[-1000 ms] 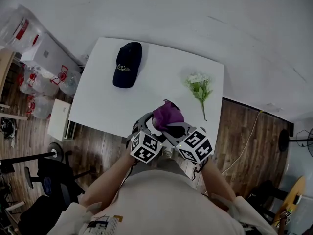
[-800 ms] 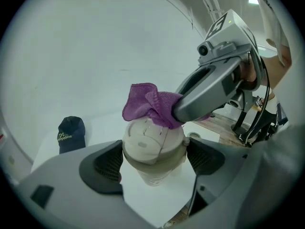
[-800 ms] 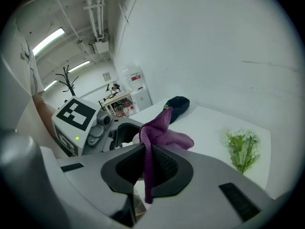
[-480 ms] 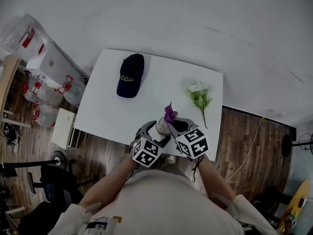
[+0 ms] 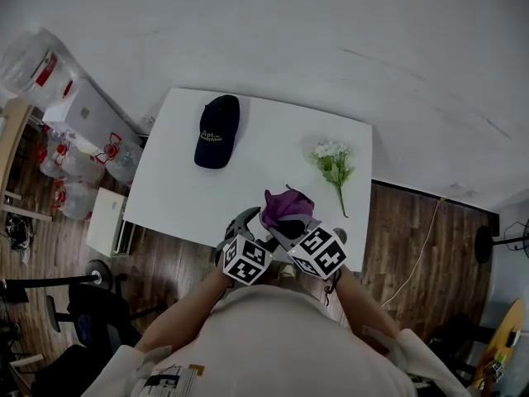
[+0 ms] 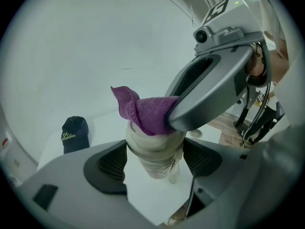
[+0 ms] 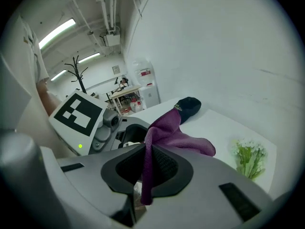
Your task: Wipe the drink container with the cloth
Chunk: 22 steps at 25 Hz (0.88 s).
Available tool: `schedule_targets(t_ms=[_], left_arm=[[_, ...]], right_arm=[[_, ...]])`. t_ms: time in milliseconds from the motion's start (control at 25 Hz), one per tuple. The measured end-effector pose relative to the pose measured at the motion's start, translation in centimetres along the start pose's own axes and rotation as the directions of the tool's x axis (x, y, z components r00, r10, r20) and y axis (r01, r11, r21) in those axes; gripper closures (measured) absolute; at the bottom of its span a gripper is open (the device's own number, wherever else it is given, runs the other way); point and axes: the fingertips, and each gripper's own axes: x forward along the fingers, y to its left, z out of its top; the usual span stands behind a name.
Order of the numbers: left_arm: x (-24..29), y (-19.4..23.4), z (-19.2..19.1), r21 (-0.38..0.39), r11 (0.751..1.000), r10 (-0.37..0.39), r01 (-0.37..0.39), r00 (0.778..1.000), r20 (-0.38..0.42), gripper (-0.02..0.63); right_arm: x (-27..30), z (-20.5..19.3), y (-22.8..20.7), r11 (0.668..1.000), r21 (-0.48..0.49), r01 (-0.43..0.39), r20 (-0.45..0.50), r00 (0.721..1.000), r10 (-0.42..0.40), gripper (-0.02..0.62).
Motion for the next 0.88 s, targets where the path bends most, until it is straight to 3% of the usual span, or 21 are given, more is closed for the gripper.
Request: schedule_targets(t_ms=[80, 400, 600, 760, 880], left_arm=[[0.2, -0.5, 0.0, 0.039, 0.999, 0.003, -0.003, 1.000, -0.001, 0.222], [0.0, -0.5, -0.1, 0.030, 0.999, -0.015, 0.014, 1.000, 0.008, 0.225], [-0.1, 0.1, 0.0, -0.034, 0.999, -0.008, 0.008, 1.000, 0.011, 0.227], [0.0, -0.3, 0.1, 0.003, 1.000, -0.007, 0.007, 1.000, 0.003, 0.227], [0.0, -0.6, 0.0, 0.025, 1.000, 0.002, -0.003, 1.000, 0.001, 0.227]], right_arm=[[-1.1, -0.9, -0.5, 1.000, 0.020, -0.003, -0.001, 1.000, 0.003, 0.538], [-3.0, -2.4, -6.2, 0.974, 0.109, 0.197, 0.004, 0.980, -0.198, 0.538], [-2.3, -0.9, -7.0, 0.958, 0.054, 0.281, 0.017, 0.959, -0.282, 0.540], [-2.3, 0.6, -6.7, 0.953, 0.029, 0.302, 0.075, 0.950, -0.304, 0.539], [-1.3, 1.2, -5.8, 0.965, 0.037, 0.260, 0.076, 0.962, -0.262, 0.538]])
